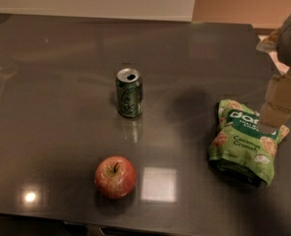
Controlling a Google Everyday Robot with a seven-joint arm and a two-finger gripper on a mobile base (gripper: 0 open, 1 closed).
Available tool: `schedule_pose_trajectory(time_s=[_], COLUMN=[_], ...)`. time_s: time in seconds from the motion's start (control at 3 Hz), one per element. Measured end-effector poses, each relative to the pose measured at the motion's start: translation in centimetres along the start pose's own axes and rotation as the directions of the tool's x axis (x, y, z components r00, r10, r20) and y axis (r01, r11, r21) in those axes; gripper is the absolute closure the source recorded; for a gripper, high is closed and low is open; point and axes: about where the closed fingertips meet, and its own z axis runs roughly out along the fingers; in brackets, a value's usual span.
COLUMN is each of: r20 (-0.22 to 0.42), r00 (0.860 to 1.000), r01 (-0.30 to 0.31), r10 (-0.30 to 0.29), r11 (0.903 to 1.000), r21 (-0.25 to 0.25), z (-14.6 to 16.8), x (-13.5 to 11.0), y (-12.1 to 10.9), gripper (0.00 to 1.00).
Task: Knock green can over
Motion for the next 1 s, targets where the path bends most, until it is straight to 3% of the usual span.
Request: schedule_pose_trajectory(time_s=[0.33,1.0], r20=[0.004,0.124], r00=[1.0,0.992], r01=[0.004,0.025], r10=[-0.004,-0.016], r11=[1.0,0.9973], r21=[0.001,-0.07], z=[0.0,3.1], x=[-0.3,-6.6], y=[-0.1,-0.3], gripper=[0.0,0.0])
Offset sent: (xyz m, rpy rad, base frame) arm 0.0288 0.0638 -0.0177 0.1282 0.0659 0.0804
